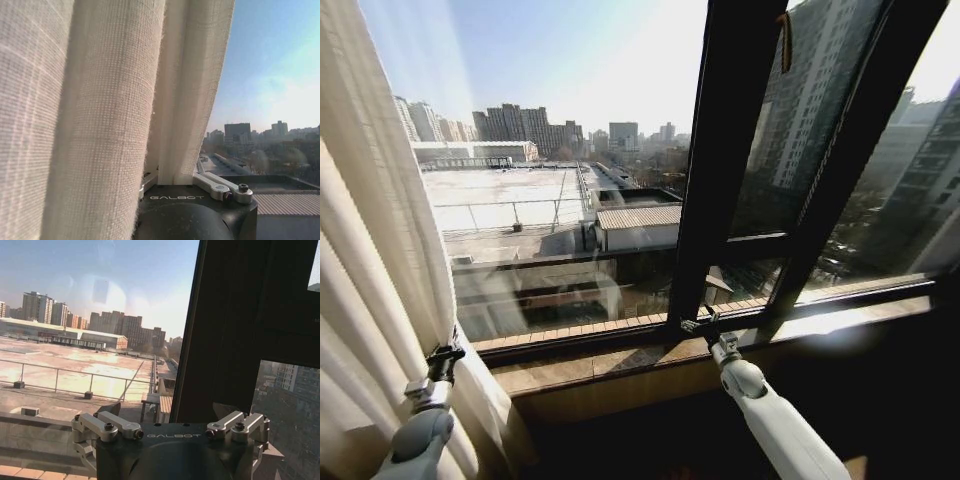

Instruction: Open the curtains by pulling them apart, changing their state from closed to fully open.

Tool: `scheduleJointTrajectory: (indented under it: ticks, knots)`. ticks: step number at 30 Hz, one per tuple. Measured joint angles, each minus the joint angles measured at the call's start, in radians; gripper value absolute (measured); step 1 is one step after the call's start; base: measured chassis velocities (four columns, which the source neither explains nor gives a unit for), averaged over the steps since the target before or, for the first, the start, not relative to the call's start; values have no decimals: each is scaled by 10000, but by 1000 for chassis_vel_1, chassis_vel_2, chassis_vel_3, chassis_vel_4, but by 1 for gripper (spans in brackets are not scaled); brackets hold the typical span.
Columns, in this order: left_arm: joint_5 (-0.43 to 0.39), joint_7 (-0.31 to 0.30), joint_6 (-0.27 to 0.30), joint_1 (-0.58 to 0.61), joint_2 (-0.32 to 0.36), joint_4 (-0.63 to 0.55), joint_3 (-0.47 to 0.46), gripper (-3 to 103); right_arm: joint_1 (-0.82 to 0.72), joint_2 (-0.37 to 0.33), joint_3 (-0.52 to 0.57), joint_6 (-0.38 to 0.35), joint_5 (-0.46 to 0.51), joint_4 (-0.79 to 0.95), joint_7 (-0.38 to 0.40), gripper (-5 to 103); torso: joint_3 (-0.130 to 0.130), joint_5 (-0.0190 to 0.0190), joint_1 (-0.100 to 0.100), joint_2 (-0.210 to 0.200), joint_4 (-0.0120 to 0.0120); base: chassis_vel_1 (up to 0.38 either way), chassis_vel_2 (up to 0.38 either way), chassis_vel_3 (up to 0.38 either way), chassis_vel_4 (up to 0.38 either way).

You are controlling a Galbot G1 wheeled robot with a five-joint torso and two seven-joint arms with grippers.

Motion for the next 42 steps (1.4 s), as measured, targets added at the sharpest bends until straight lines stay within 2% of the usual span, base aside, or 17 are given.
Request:
scheduleJointTrajectory:
  ticks: [4, 7, 9, 10, 14, 15, 20, 22, 25, 26, 29, 36, 42]
  knots:
    - [-32, -3, -34, -71, 71, 155, 8, 0, 0, 2, 0, 0, 0, 0, 0, 100, 0, 4, 0, 0, 2, 38, 52, -47, -50]
    - [-300, -66, 9, -274, 366, 557, -89, 0, 0, 2, -1, 0, 0, 0, 0, 100, 1, 0, 0, -1, 0, 0, 0, 0, 0]
    - [-581, -170, 109, -536, 834, 982, -225, 0, 0, 0, 0, 0, 0, 0, 0, 100, 1, 7, 0, -1, -4, -17, -54, -1, 15]
    - [-581, -170, 109, -536, 834, 982, -225, 0, 0, 0, 0, 0, 0, 0, 0, 100, 1, 7, 0, -1, -4, -23, -54, -1, 22]
    - [-1086, -325, 186, -1050, 1904, 2125, -602, 0, 0, -1, -1, 0, 0, 0, 0, 100, 1, 7, 0, -1, -6, 0, 0, 0, 0]
    - [-1086, -325, 186, -1050, 1904, 2125, -602, 0, 0, -1, -1, 0, 0, 0, 0, 100, 1, 7, 0, -1, -6, 0, 0, 0, 0]
    - [-1494, -357, 49, -1966, 3154, 4726, -985, 0, 0, 0, -1, 0, 0, 0, 0, 100, 1, 1, 0, -1, 1, 0, 0, 0, 0]
    - [-1476, -348, 4, -2121, 3314, 5126, -1030, 0, 0, 0, -1, 0, 0, 0, 0, 100, 0, 0, 0, -1, 0, 0, 0, 0, 0]
    - [-1217, -349, -94, -2684, 3880, 6393, -1243, 0, 0, 0, 0, 0, 0, 0, 0, 100, 0, 2, 0, -2, -2, 0, 0, 0, 0]
    - [-1217, -349, -94, -2684, 3880, 6393, -1243, 0, 0, 0, 0, 0, 0, 0, 0, 100, 0, 2, 0, -2, -2, 0, 0, 0, 0]
    - [-701, -383, -290, -2964, 4430, 7295, -1373, 0, 0, 0, -1, 0, 0, 0, 0, 100, 1, 6, 0, -1, 0, 0, 0, 0, 0]
    - [-614, -444, -291, -2865, 4533, 7290, -1428, 0, 0, 0, -1, 0, 0, 0, 0, 100, 0, 6, 0, -1, 1, 0, 0, 0, 0]
    - [-700, -630, -93, -2467, 3947, 6536, -1452, -1, 0, 0, -1, 0, 0, 0, 0, 100, 1, 5, 1, -1, -3, 0, 0, 0, 0]
